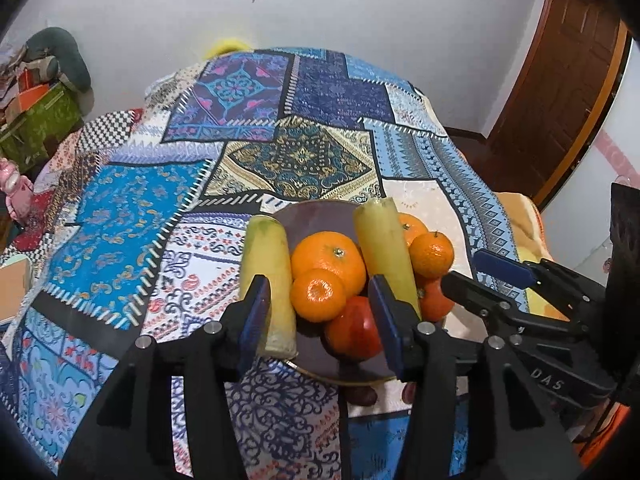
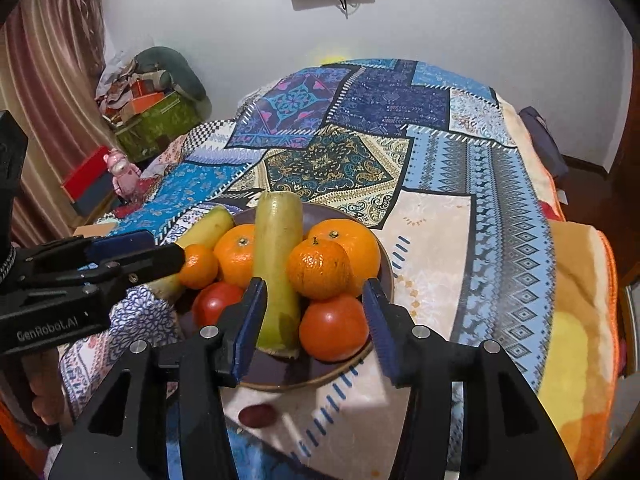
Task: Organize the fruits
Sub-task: 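Place the mandarin on the plate with the right tool while the left tool places its mandarin, then grasp a dark red date with the right tool while the left tool grasps another date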
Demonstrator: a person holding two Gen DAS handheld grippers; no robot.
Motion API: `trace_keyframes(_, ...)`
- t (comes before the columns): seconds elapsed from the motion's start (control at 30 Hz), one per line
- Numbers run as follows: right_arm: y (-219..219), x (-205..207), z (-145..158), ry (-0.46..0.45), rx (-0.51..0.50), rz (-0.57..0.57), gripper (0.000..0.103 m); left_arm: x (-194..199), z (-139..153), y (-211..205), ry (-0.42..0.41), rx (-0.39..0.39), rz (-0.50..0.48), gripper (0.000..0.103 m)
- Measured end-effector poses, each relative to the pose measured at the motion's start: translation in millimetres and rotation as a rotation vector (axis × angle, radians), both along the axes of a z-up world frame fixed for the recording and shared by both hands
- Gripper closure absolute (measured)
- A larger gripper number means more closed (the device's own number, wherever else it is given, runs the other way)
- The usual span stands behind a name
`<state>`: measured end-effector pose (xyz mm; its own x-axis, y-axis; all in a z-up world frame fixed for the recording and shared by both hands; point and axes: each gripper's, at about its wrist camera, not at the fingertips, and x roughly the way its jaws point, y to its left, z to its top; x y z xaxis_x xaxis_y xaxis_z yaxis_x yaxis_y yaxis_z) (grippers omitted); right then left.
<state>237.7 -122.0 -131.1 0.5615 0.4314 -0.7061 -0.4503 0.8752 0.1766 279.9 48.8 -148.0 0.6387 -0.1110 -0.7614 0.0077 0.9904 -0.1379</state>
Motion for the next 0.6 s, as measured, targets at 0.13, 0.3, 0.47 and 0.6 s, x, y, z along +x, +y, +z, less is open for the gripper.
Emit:
trace_keyframes(0.13,-6,-16,8,-0.017,-0.004,0.006,0.048,-18,12,3,-0.024,0.017,-0.004,0.052)
trace_keyframes(0.3,-8,-35,4,0.004,-0.009,0.019,0.048,-41,18,6,-0.033,0.029,-0.013,0.049)
trace_keyframes(0.47,-3,-49,-14,0.057,-0.029,0.041,0.048,-59,9,9,-0.009,0.035,-0.02,0.048)
trace_keyframes(0.6,2,-52,-32,0.111,-0.045,0.036,0.048,-69,-7,10,0.037,0.023,-0.028,0.048)
